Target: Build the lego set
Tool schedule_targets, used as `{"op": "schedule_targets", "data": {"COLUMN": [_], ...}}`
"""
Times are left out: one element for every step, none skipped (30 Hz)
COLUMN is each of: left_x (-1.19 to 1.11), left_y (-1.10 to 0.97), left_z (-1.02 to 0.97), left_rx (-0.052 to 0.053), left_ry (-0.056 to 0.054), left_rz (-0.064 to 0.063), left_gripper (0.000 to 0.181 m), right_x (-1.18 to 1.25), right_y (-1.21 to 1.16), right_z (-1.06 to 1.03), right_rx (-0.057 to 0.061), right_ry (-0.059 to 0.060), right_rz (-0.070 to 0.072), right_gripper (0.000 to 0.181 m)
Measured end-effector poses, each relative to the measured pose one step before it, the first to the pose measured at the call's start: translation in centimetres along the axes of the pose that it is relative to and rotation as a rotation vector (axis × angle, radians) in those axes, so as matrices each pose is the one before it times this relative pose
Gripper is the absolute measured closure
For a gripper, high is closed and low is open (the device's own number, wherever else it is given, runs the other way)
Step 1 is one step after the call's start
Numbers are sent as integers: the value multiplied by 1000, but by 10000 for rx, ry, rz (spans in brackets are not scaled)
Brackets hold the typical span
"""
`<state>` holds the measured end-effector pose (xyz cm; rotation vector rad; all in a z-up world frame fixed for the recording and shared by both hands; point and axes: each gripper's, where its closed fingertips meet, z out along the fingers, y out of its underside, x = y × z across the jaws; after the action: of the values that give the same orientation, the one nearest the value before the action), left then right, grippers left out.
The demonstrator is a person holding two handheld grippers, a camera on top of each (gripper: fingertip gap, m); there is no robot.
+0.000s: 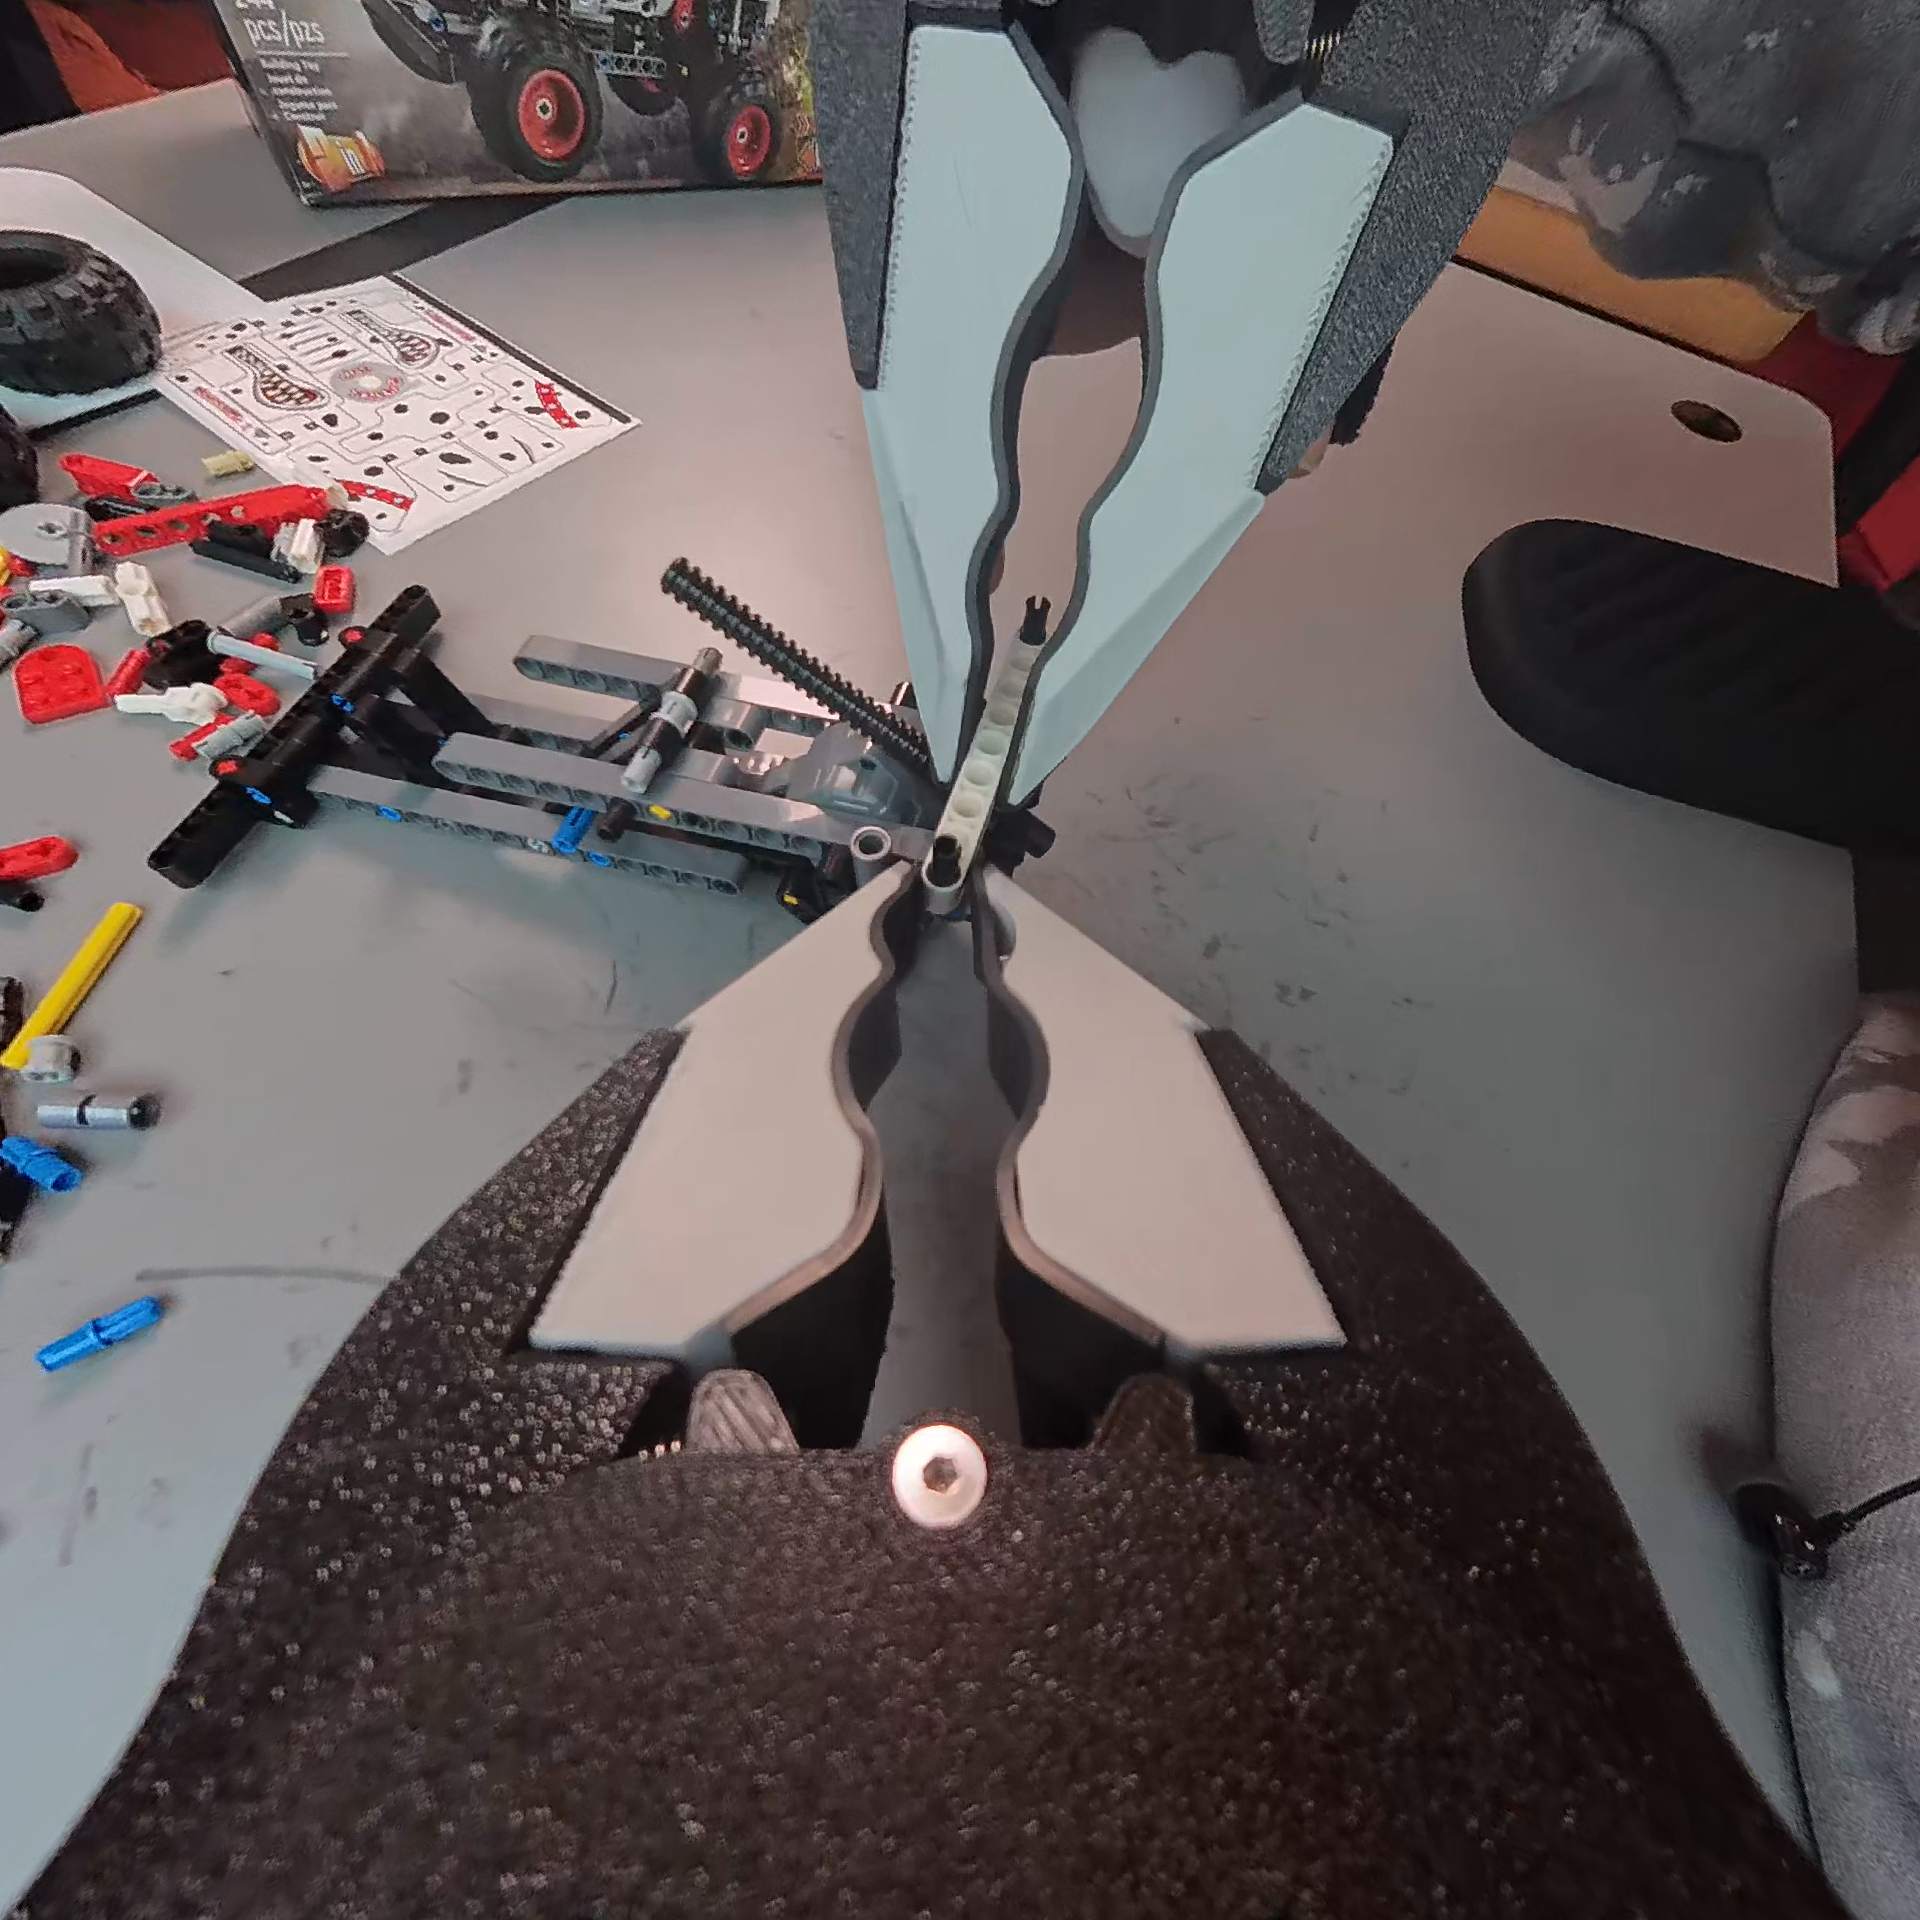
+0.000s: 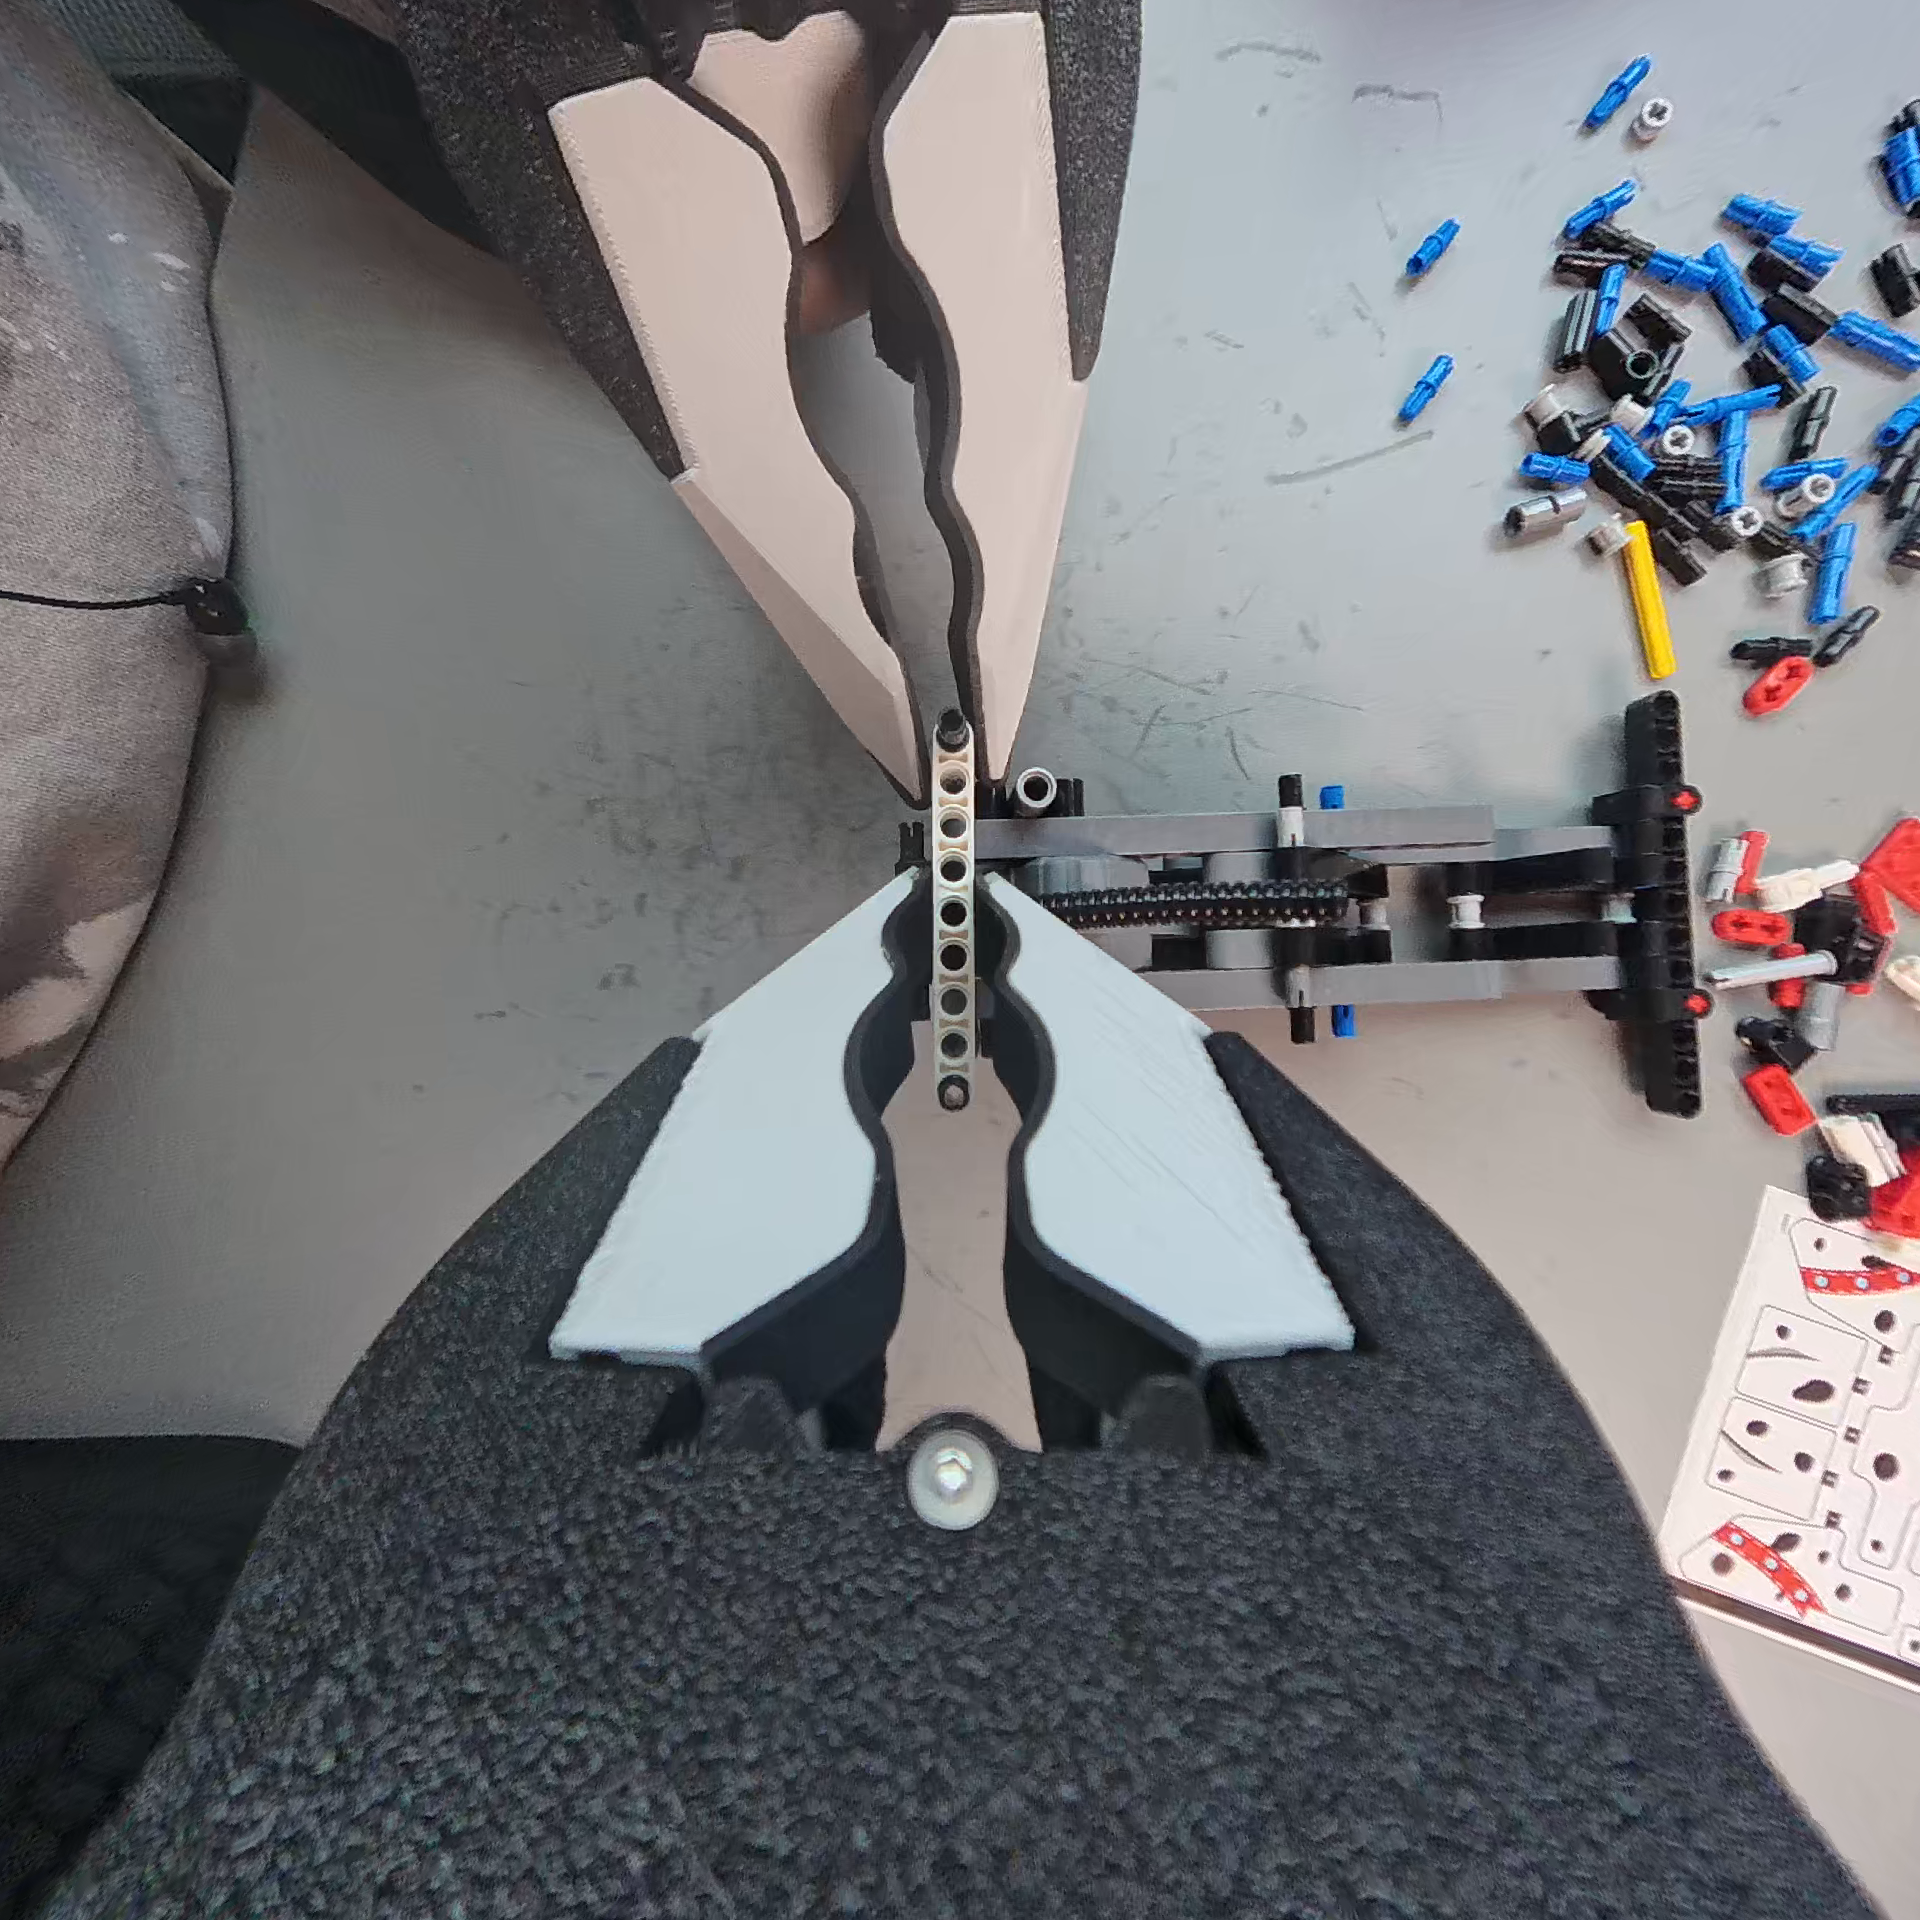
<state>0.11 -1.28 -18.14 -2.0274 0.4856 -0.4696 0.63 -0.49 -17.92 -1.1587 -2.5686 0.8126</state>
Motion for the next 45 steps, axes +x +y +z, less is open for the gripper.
{"op": "schedule_targets", "data": {"left_x": [-8,-34,-23,-3,1,0,-7,-7,-1,-16,3,24,86,174,176,97,-38,-161,-125,-24,-29,-134,-176,-81,-84,-122,-59,-29,-71,-47,-55,-134,-211,-143,-37,-45,103,165,-56,-175,-74,-30,-71,-62,-35], "left_y": [-4,-6,-8,-12,3,0,2,1,12,29,14,26,118,224,280,342,285,105,40,95,157,101,20,-2,-10,-48,-68,-115,-141,-109,-59,-16,-127,-152,-111,-89,-64,-165,-295,-350,-131,117,133,165,325], "left_z": [-9,10,10,3,14,1,0,0,8,9,-11,-16,-45,-42,-21,75,215,302,347,349,319,238,131,59,36,15,-6,-11,-16,-22,-14,-21,-115,-190,-198,-126,-92,-142,-209,-203,-126,-6,52,67,110], "left_rx": [-13,-16,-21,-24,-25,-17,-8,-5,-17,-22,-3,-20,-107,-180,-193,-200,-153,-39,-19,-100,-156,-115,-53,-33,-23,-11,8,56,99,76,31,15,96,85,7,-41,-50,25,114,160,34,-100,-60,-72,-182], "left_ry": [39,5,3,19,25,27,24,14,1,-5,13,54,127,186,176,124,50,-23,-1,50,48,-22,-45,-6,-50,-93,-35,11,-19,-25,-46,-100,-89,46,87,-55,10,151,89,-6,1,3,-22,-7,24], "left_rz": [-18,0,25,31,13,2,-1,-2,0,7,-36,-145,-229,-302,-384,-434,-415,-349,-285,-231,-154,-86,-23,4,20,54,25,-27,-8,40,55,55,-15,-172,-195,25,88,-52,-109,3,107,108,82,43,34], "left_gripper": [171,171,171,171,171,171,171,171,171,171,171,171,168,162,157,156,155,156,157,158,160,166,168,169,169,169,170,170,171,172,173,174,181,181,181,181,181,181,181,181,181,181,181,178,171], "right_x": [37,109,135,83,-75,-178,-51,71,63,-6,-1,-2,-2,-10,9,-5,-5,4,-15,12,-17,-58,-48,3,75,95,39,99,106,-31,-80,14,-258,-187,25,129,-28,147,352,345,166,101,135,72,43], "right_y": [-6,-51,-263,-300,-282,-295,-244,-66,124,-14,4,3,-9,14,21,15,-7,-12,-8,-5,14,85,105,66,56,26,19,7,-19,-20,3,-34,31,-94,226,7,222,177,65,82,-1,14,13,-8,-22], "right_z": [14,14,-17,-57,-16,54,127,179,205,79,-27,-1,12,-12,-25,-1,17,24,28,10,22,34,50,30,33,6,-56,-99,-84,-59,59,99,56,60,50,-25,-74,-117,-129,-127,-101,-37,23,24,-26], "right_rx": [-19,-12,107,113,80,98,80,-6,-89,8,-9,-26,-12,-34,-51,-39,-15,-1,3,4,-10,-53,-71,-63,-81,-81,-91,-83,-57,-52,-53,-58,-114,-18,-238,-92,-180,-33,67,63,124,75,59,59,61], "right_ry": [73,151,189,110,-36,-124,-47,5,-15,-89,-112,-100,-55,-49,-51,-67,-88,-114,-133,-118,-126,-140,-112,-58,2,61,44,40,18,-66,-78,21,-121,-51,69,212,113,162,190,157,71,68,112,87,82], "right_rz": [-143,-232,-273,-235,-116,-55,-28,-13,1,40,101,107,45,29,38,66,75,90,90,62,70,45,42,23,-10,-80,-82,-30,28,29,31,19,-27,1,16,-12,-130,-50,184,157,44,45,-13,-47,-56], "right_gripper": [174,171,160,158,158,160,164,170,174,174,174,174,174,174,174,174,174,174,174,174,174,174,174,174,174,174,174,174,174,174,175,175,174,175,175,175,175,175,175,175,175,175,175,175,175]}}
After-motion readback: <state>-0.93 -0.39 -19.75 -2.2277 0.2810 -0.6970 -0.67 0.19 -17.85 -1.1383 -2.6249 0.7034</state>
